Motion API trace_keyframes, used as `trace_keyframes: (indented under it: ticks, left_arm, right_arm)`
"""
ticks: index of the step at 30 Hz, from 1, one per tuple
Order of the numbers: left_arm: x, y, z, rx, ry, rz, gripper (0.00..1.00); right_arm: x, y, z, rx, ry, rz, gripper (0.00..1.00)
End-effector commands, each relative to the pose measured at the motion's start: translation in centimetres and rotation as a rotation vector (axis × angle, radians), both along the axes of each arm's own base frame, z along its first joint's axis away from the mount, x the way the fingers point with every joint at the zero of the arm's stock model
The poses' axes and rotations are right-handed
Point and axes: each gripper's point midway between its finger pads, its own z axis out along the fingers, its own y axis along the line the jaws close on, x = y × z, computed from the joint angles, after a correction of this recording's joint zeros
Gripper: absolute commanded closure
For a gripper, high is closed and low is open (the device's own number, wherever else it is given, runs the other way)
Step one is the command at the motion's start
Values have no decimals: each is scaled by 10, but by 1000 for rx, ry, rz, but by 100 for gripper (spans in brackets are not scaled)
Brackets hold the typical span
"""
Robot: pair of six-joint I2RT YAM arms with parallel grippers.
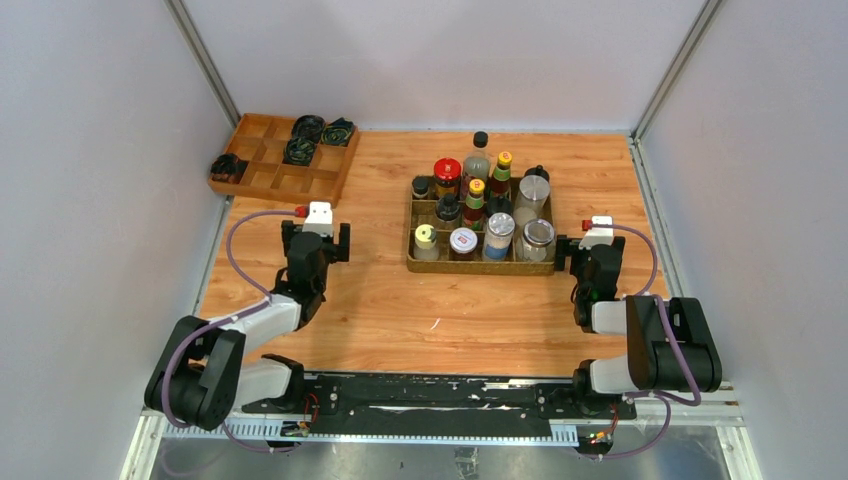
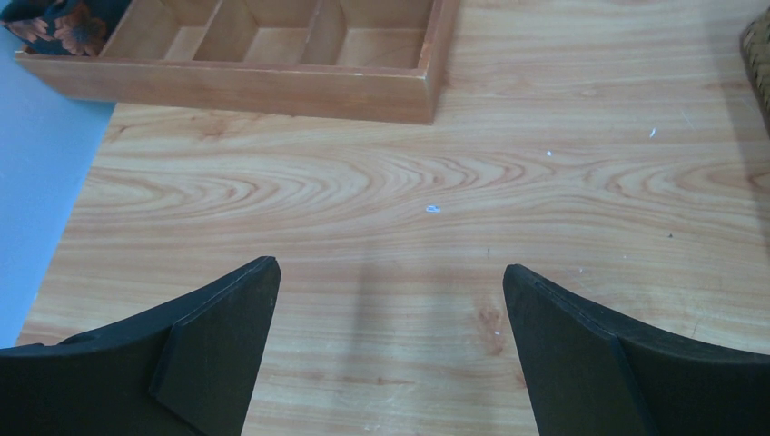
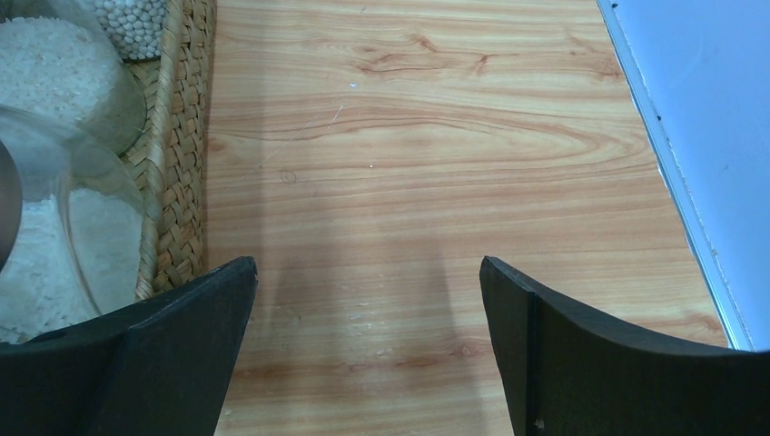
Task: Organize the condiment bottles
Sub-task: Reset both arms
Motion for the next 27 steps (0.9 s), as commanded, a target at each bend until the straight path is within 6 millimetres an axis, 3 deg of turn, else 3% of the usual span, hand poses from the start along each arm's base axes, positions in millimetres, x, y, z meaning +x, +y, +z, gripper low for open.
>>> trace_keyframes:
  ticks: [1, 10, 16, 22, 27]
  left_arm:
    - [0, -6, 9, -10, -65, -55, 0]
    - [-30, 6, 38, -58, -241, -34, 0]
    - [-15, 5, 19, -41, -156, -11, 0]
    - [4, -18, 4, 9, -30, -124, 0]
    - [8, -22, 2, 13, -17, -143, 0]
  right_arm:
    - [11, 16, 8, 28, -21, 60, 0]
    - [13, 17, 7, 28, -8, 63, 0]
    - [13, 16, 7, 28, -6, 61, 0]
    - [13, 17, 7, 28, -7, 63, 0]
    - [13, 16, 7, 27, -6, 62, 0]
